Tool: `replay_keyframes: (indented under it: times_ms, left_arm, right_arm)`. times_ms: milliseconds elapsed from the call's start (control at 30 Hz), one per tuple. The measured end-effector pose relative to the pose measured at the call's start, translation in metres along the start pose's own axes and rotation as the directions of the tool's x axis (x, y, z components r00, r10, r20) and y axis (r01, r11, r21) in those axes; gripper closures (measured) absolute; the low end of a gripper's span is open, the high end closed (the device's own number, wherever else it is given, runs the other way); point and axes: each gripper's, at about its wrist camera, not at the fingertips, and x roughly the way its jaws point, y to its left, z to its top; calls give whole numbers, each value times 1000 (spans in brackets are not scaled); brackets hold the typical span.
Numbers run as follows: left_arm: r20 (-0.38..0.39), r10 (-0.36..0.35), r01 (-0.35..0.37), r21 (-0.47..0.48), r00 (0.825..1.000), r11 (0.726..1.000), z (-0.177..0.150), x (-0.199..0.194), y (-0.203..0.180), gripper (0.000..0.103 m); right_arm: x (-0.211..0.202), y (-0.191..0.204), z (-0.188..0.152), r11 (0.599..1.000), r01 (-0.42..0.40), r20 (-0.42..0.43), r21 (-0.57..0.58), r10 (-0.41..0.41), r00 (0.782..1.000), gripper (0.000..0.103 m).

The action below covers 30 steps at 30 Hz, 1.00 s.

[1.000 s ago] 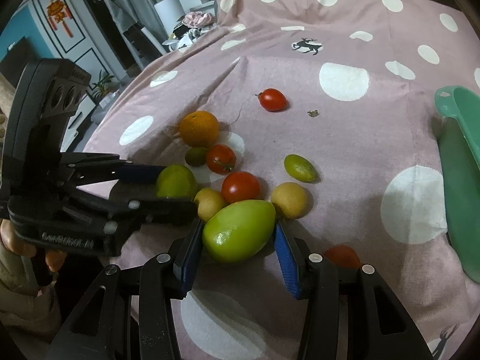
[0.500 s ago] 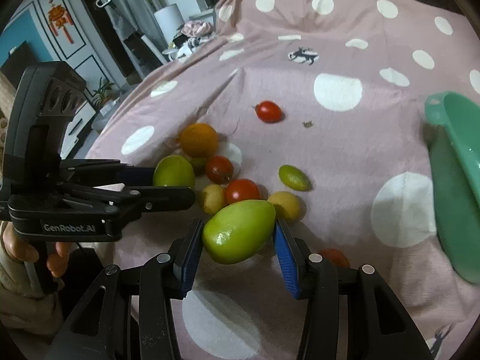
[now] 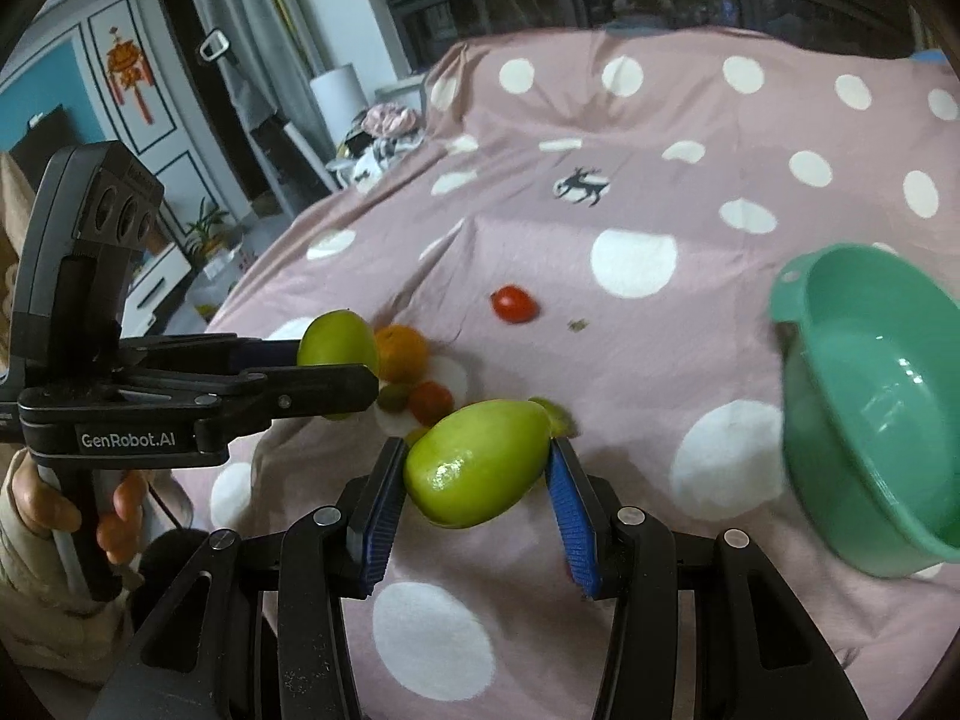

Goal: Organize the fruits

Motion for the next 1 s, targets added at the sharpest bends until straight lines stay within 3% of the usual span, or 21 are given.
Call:
replay_keyframes:
  times_ms: [333, 567, 833, 1000]
  left_arm:
    - [52, -70, 64, 110, 996, 992, 35, 4, -52, 56]
    - [41, -130, 120, 199, 991, 973, 61, 29, -96, 56]
    - [-16, -177, 175, 264, 984, 948, 82, 76, -143, 56]
    - [-71, -162, 176, 287, 984, 941, 83, 103, -158, 56]
  right_arm:
    - [-46, -37, 8, 995, 69, 125, 66, -77, 989, 54]
    - [-71, -73, 9, 983, 132, 182, 128, -154, 971, 54]
    - [-88, -123, -4, 947, 225, 170, 228, -266, 949, 54]
    - [-82, -137, -10, 937, 258, 128, 236, -293, 947, 54]
